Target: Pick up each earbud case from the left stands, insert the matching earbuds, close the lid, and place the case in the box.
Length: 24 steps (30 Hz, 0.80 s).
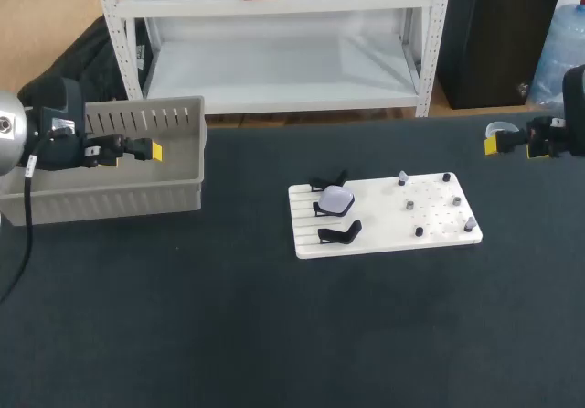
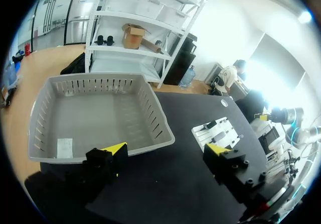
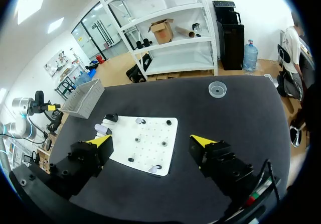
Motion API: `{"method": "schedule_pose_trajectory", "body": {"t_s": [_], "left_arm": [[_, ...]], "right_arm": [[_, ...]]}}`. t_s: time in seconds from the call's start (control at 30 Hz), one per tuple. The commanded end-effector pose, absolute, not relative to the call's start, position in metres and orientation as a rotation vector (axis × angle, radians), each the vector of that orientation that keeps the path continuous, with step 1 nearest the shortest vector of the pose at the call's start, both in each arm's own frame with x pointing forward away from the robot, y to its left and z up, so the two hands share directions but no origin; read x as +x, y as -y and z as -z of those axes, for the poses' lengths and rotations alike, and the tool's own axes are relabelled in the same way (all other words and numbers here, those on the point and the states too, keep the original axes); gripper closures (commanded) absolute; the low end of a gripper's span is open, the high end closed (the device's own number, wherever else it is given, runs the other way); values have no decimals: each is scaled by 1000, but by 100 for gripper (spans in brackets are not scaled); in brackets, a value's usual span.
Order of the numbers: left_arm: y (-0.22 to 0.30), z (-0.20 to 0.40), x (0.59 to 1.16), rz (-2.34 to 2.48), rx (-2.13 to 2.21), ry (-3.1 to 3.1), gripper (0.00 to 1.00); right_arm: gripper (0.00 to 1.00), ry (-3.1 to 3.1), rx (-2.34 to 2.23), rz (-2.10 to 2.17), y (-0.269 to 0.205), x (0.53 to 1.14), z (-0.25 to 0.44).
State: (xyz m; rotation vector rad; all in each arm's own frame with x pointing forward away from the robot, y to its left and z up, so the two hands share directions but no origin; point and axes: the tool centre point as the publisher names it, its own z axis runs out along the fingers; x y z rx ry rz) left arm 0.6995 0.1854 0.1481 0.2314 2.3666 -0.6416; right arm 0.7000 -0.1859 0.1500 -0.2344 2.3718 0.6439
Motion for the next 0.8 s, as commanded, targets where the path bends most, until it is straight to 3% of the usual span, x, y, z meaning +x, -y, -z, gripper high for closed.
{"method": "schedule_pose_trajectory", "body": {"t_s": [0.03, 0.5, 0.8], "left_arm": [[-185, -149, 700, 635, 231, -2374, 0], [-185, -149, 700, 635, 231, -2374, 0], [-182, -162, 678, 844, 914, -1669, 0]], "right_arm": [[0, -2372, -235, -645, 186, 700, -150], [0, -2372, -235, -645, 186, 700, -150], [0, -2372, -235, -645, 186, 700, -150]]}}
